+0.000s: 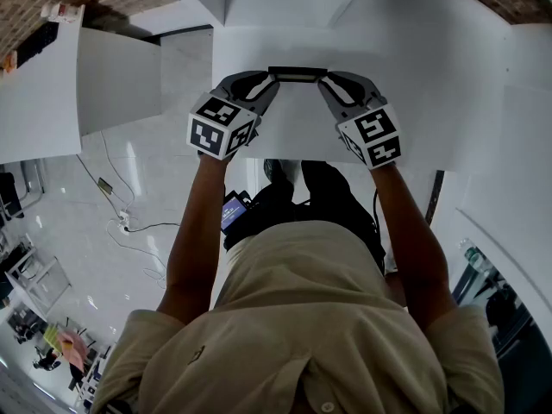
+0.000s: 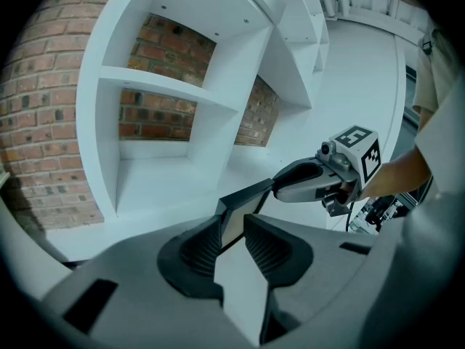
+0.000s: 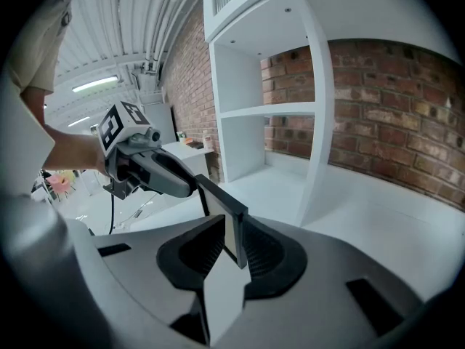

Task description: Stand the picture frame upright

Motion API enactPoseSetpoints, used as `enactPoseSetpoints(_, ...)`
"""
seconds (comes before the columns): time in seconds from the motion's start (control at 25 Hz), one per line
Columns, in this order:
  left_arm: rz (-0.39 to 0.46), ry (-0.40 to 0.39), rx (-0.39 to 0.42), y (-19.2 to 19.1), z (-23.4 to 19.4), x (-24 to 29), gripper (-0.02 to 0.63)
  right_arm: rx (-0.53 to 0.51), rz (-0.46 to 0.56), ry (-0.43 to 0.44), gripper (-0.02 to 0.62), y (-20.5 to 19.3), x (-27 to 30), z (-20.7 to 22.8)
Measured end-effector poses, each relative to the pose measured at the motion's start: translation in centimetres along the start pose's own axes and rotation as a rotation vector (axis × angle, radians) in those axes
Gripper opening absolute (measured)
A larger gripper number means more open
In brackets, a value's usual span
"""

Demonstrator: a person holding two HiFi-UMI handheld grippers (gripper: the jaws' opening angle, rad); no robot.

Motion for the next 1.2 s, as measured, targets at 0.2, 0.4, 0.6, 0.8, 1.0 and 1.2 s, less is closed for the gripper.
enactPoseSetpoints(0.2,-0.003,0.002,0.008,-0.03,0.05,-0.02,0.083,-0.004,0.002,0.0,0.073,-0.04,-0.04,-0.05)
enactPoseSetpoints(0.4,0.004,0.001,0.006,-0.03,0.0,-0.07,0.083,-0.009,0.004,0.003,0.074,-0.08,-0.04,-0.1)
enactPoseSetpoints(0.6,0.01,0.004,0.008,0.05,-0.04,-0.11,0.083,-0.01,0.006,0.004,0.074,-0.09,0.03,-0.06)
enactPoseSetpoints(0.8,0.013,0.006,0.01,0.11,-0.06,-0.09,0.083,-0.009,0.002,0.004,0.074,-0.24,0.04,-0.02)
enactPoseSetpoints(1.0,0.013,0.009,0.013,0.04,-0.12,-0.19,0.083,-0.01,-0.001,0.001,0.074,-0.48,-0.02,-0.03)
enactPoseSetpoints(1.2,0.012,0.006,0.015,0.04,-0.07,-0.23,0.083,-0.012,-0.003,0.002,0.074,-0.47,-0.06,-0.01)
Point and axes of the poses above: the fingertips, and each gripper's own axes: x forward along the fingers, z to its right, y out of its top, the point moved 6 cm from there along -x, backward along the fingers, and after that the axes turned 10 degrees about -y, right-handed, at the moved point
